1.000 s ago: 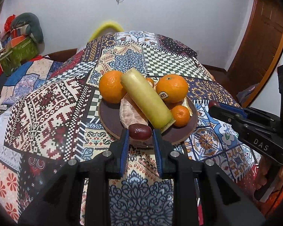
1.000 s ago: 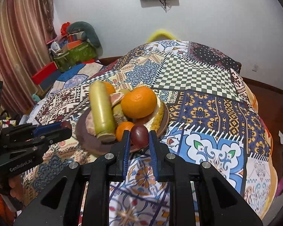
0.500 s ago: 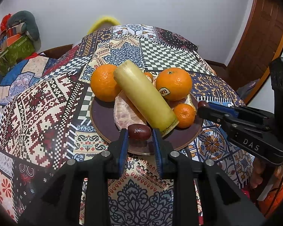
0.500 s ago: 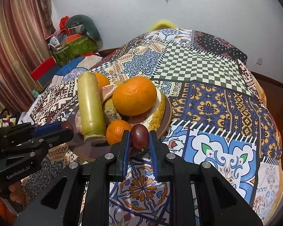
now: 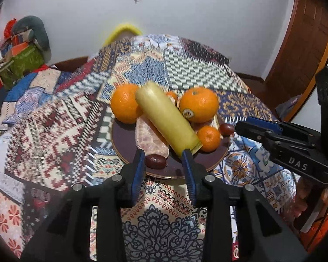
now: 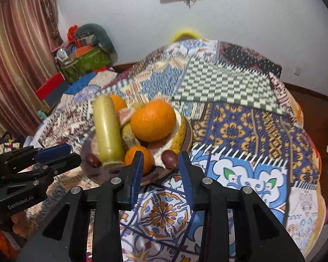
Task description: Organize fruits
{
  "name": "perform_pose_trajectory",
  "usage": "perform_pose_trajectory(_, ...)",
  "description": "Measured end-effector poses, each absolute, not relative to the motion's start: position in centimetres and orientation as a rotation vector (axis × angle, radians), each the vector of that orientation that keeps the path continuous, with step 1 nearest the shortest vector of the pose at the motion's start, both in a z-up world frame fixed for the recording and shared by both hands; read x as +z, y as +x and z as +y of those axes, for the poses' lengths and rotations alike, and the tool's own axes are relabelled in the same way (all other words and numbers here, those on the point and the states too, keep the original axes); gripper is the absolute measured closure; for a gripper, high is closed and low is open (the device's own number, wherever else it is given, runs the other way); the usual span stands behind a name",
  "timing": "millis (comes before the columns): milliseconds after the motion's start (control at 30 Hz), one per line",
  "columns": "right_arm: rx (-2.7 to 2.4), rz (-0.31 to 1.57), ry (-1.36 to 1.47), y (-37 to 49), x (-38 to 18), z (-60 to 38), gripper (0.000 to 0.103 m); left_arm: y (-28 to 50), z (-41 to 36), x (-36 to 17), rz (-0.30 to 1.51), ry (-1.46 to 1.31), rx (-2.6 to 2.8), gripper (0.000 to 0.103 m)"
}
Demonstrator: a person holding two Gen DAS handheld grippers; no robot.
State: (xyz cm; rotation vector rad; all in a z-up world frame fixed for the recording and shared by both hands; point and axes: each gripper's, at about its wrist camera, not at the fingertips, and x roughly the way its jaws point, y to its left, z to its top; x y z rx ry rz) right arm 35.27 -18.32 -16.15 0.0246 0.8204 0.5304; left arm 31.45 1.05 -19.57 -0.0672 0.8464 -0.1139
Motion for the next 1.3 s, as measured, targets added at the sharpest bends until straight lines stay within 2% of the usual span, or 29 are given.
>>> perform_pose_trajectory(567,0.535,0.401,0.041,23.2,-0.6,-21.0,0.072,19.1,1.0,-3.4,0.428,-0.082,-0.079,0.068)
perform_pose_trajectory(633,0.54,0.355,0.042,21.3,0.7,-21.1,0.071,17.1,0.6,-2.0,0.378,-0.065,-0.075,0.06)
perform_pose_trajectory(733,0.543,0.297,0.047,18.8,2.0,-21.1,0.061,14.0,-0.1,-0.3,0.294,-0.035,-0.053,0.045)
perform_pose_trajectory(900,0.521,0.224,0.046,16.0,2.9,-21.2,0.046,10.7,-0.8,1.1,0.225,-0.02,-0.041,0.038)
perform_pose_trajectory(1100,0.506,0.247,0.046,16.4,2.1,-21.4,0.046,10.6,-0.4,0.5,0.255,-0.04,-0.04,0.038)
perform_pose_trajectory(1300,0.48,0.347,0.039,18.0,-0.5,-22.1,0.046,12.6,0.3,-2.0,0.353,-0.066,-0.036,0.037)
